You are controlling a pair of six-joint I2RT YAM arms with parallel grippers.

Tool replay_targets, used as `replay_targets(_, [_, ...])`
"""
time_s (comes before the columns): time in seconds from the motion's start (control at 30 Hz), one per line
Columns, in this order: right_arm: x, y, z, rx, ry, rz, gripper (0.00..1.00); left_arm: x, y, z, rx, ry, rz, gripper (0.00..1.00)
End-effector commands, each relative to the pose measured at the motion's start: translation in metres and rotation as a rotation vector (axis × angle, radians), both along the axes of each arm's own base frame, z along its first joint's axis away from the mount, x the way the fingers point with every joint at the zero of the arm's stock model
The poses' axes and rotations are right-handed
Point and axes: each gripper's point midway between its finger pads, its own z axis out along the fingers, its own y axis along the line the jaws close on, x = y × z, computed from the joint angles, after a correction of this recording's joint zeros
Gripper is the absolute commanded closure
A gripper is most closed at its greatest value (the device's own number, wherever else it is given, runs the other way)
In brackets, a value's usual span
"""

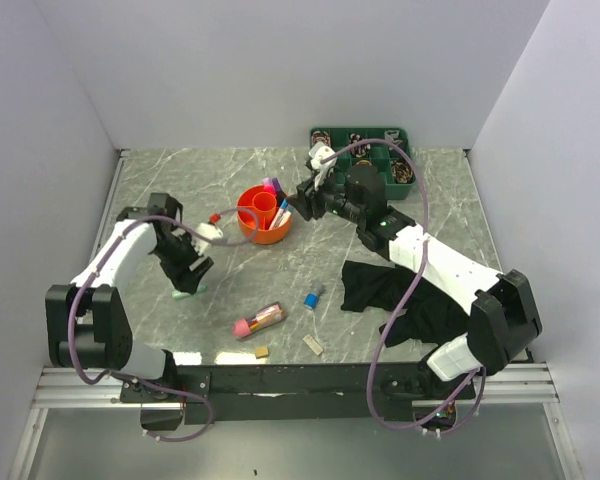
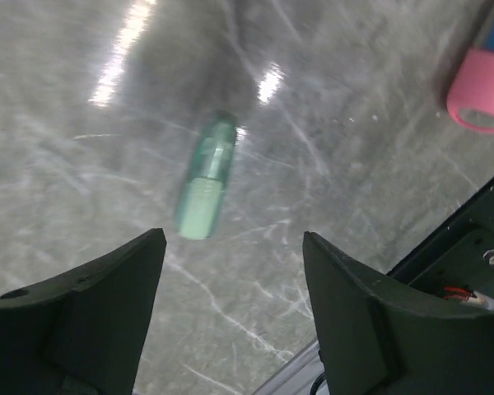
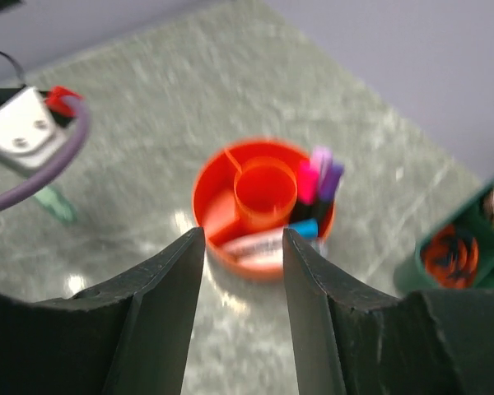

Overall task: Sort the stationery into containers
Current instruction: Pick up the stationery from the center of the board.

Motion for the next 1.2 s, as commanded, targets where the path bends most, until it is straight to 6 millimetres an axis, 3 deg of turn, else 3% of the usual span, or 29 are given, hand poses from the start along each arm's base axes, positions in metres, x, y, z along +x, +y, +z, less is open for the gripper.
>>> replay_targets(0.0, [-0.008, -0.029, -0.02, -0.098, 0.082, -0.092, 0.49, 0.002, 0.002, -0.01, 0.069, -0.073, -0.059, 0.29])
replay_targets(0.13, [-0.013, -0.034, -0.022, -0.099, 0.092, -0.096, 0.49, 0.013, 0.0, -0.023, 0.087, -0.096, -0.033, 0.31])
replay_targets(0.37, [-0.024, -0.037, -0.026, -0.091, 0.1, -0.078, 0.49, 0.016, 0.002, -0.044, 0.12, -0.062, -0.031, 0.37])
replay_targets(0.53, [-0.021, -0.043, -0.027, -0.103, 0.085, -0.104, 0.49, 0.021, 0.005, -0.06, 0.155, -0.033, -0.009, 0.42])
replay_targets(0.73, [-0.019, -0.045, -0.032, -0.102, 0.093, -0.11, 0.49, 0.02, 0.008, -0.073, 0.185, -0.021, -0.007, 0.47])
replay_targets(0.9, [-0.018, -0.045, -0.035, -0.111, 0.093, -0.108, 0.5, 0.008, 0.005, -0.086, 0.204, -0.004, -0.013, 0.48])
replay_targets(1.03, [-0.013, -0.046, -0.035, -0.119, 0.088, -0.123, 0.5, 0.003, 0.001, -0.092, 0.199, 0.009, -0.009, 0.62])
replay_targets(1.07, [-0.012, -0.047, -0.034, -0.123, 0.088, -0.124, 0.5, -0.001, 0.0, -0.09, 0.189, 0.029, -0.009, 0.75])
replay_targets(1.17, [-0.008, -0.048, -0.026, -0.137, 0.072, -0.127, 0.5, 0.006, -0.012, -0.065, 0.129, 0.015, -0.015, 0.93])
